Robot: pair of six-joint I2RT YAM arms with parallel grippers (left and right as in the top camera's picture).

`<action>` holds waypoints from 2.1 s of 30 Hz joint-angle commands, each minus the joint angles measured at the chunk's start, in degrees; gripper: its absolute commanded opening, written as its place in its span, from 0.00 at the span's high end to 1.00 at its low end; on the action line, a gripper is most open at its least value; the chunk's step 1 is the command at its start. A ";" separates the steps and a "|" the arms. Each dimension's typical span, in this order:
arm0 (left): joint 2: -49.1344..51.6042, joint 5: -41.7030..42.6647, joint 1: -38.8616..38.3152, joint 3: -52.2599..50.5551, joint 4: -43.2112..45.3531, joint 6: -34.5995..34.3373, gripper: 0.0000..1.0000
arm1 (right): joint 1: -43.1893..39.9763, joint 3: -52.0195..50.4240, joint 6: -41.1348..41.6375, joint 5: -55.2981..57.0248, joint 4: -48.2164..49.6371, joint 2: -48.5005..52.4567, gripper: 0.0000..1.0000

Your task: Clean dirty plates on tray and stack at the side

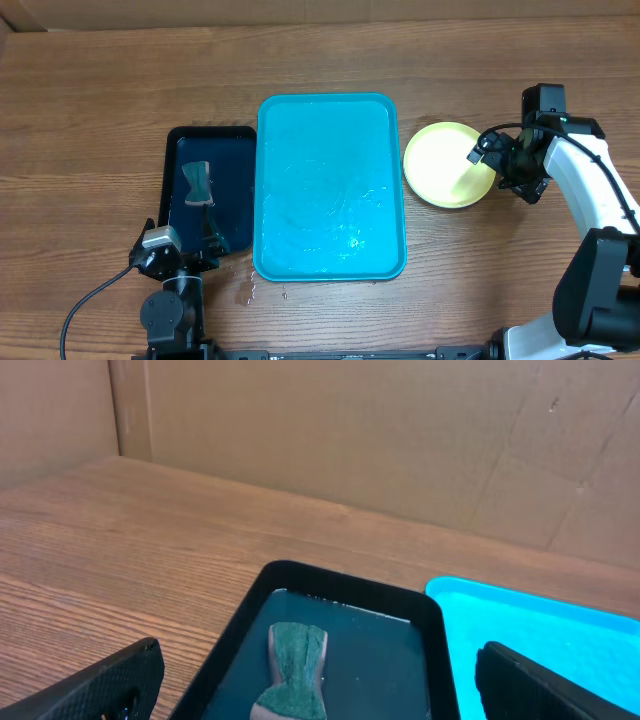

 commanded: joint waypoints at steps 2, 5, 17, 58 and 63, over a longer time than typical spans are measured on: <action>-0.50 -0.74 -0.46 -0.17 0.11 1.09 0.00 | 0.15 -0.13 -0.13 0.37 0.09 -0.48 0.00; -0.50 -0.74 -0.46 -0.17 0.11 1.11 0.00 | 0.15 -0.13 -0.13 0.37 0.09 -0.48 0.00; -0.50 -0.74 -0.46 -0.17 0.11 1.09 0.00 | 0.15 -0.20 -0.13 0.37 0.09 -8.41 0.00; -0.50 -0.74 -0.46 -0.17 0.09 1.09 0.00 | 6.43 -24.52 -13.75 3.48 37.16 -89.48 0.00; -0.50 -0.74 -0.46 -0.17 0.09 1.09 0.00 | 4.85 -37.62 -16.33 -3.69 56.92 -95.45 0.00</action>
